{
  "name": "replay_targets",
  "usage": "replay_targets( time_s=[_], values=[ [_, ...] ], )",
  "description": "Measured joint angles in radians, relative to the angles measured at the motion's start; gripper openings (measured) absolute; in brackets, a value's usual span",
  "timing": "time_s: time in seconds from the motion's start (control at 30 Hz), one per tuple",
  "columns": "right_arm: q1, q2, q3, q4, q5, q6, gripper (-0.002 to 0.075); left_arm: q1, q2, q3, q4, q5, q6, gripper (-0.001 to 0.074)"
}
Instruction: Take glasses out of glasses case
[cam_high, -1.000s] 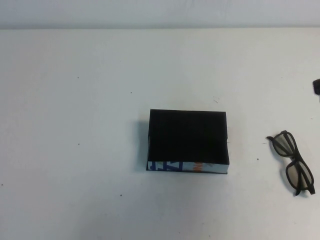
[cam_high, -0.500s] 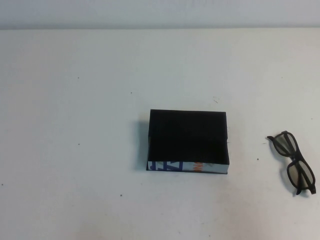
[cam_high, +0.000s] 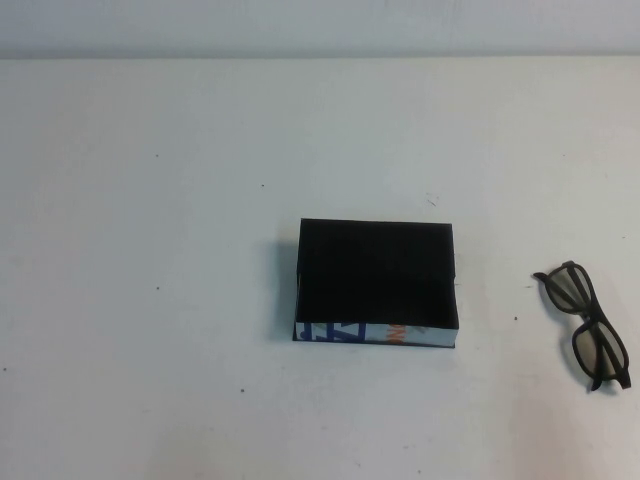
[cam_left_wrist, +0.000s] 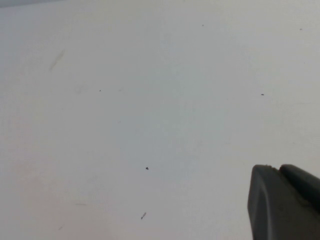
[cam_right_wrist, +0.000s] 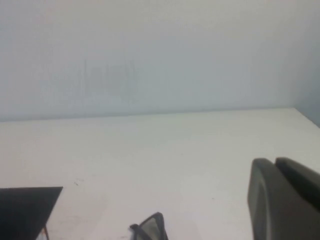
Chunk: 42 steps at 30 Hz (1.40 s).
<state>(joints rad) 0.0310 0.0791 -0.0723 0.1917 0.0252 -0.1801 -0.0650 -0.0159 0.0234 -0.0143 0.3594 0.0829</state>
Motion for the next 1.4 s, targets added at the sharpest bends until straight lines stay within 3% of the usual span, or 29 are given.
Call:
replay_targets(
  time_s=[0.23,0.47,1.4],
  values=[
    [-0.049,-0.087,0.097,-0.096,0.110,0.171,-0.0016,0.000,0.000,0.000,0.000,0.000,0.000,-0.0005],
    [0.007,-0.087,0.100,-0.158,0.253,0.312,-0.0015,0.000,0.000,0.000,0.000,0.000,0.000,-0.0004],
    [0.014,-0.087,0.100,-0.164,0.287,0.324,-0.0016,0.000,0.000,0.000,0.000,0.000,0.000,-0.0004]
  ],
)
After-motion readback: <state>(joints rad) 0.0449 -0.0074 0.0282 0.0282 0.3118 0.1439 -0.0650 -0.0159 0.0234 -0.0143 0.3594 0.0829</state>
